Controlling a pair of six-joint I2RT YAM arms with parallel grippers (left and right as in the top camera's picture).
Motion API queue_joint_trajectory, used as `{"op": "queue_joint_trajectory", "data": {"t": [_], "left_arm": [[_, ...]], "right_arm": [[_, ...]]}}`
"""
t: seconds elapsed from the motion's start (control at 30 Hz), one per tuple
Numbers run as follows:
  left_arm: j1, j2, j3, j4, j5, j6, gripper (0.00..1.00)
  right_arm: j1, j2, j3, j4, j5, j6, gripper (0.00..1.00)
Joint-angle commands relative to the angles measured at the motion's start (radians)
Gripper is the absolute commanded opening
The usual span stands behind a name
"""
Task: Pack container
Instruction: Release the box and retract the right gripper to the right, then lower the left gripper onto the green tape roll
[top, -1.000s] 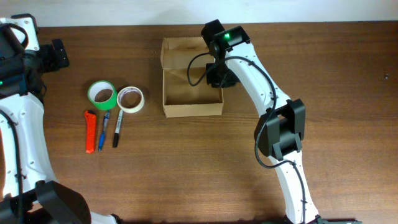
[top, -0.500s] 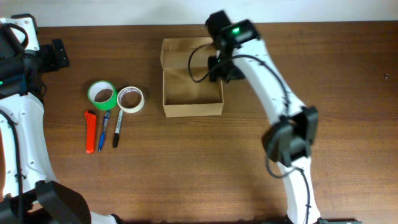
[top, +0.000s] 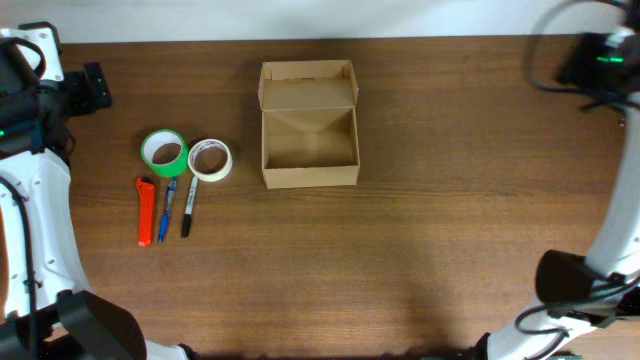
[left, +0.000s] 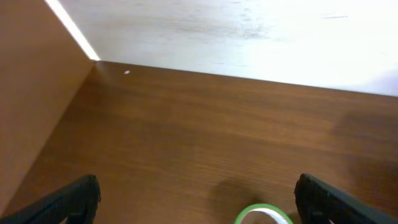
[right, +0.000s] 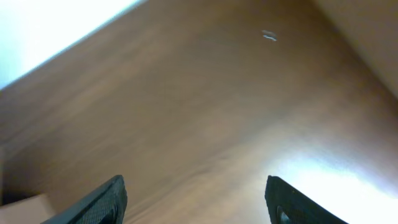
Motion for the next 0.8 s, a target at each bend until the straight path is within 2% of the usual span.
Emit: {"op": "queue_joint_trajectory", "data": {"t": [0.0,0.23,0.27,0.3,0.33,0.37,0.53,0.67,0.77], "left_arm": [[0.004,0.007,0.025,-0.005,0.166,0.015,1.0],[-0.001,0.024,0.023,-0.031,0.567,0.015,1.0],[-0.006,0.029,0.023,-0.04,0.58,0.015,0.94],[-0.013,0.031,0.023,-0.053,0.573,0.016,0.91],[-0.021,0.032,0.023,-0.067,0.547,0.016,0.82],[-0.032,0.033,0.023,-0.088,0.504,0.015,0.79],[-0.13,0.033,0.023,-0.213,0.216,0.016,0.78],[-0.208,0.033,0.026,-0.259,0.113,0.016,0.77],[-0.247,0.037,0.026,-0.294,0.072,0.016,0.64]], "right_arm": [[-0.103,0.034,-0.005,-0.016,0.015,-0.024,0.74],[-0.248,0.077,-0.005,-0.017,0.015,-0.051,0.87],[-0.261,0.087,-0.006,-0.017,0.015,-0.051,0.94],[-0.27,0.092,-0.006,-0.017,0.015,-0.051,1.0],[-0.276,0.098,-0.007,-0.017,0.015,-0.051,0.99],[-0.281,0.103,-0.007,-0.017,0.016,-0.051,0.99],[-0.284,0.107,-0.007,-0.016,0.015,-0.051,0.99],[-0.284,0.107,-0.007,-0.016,0.015,-0.051,0.99],[-0.284,0.107,-0.007,-0.016,0.015,-0.051,0.99]]}}
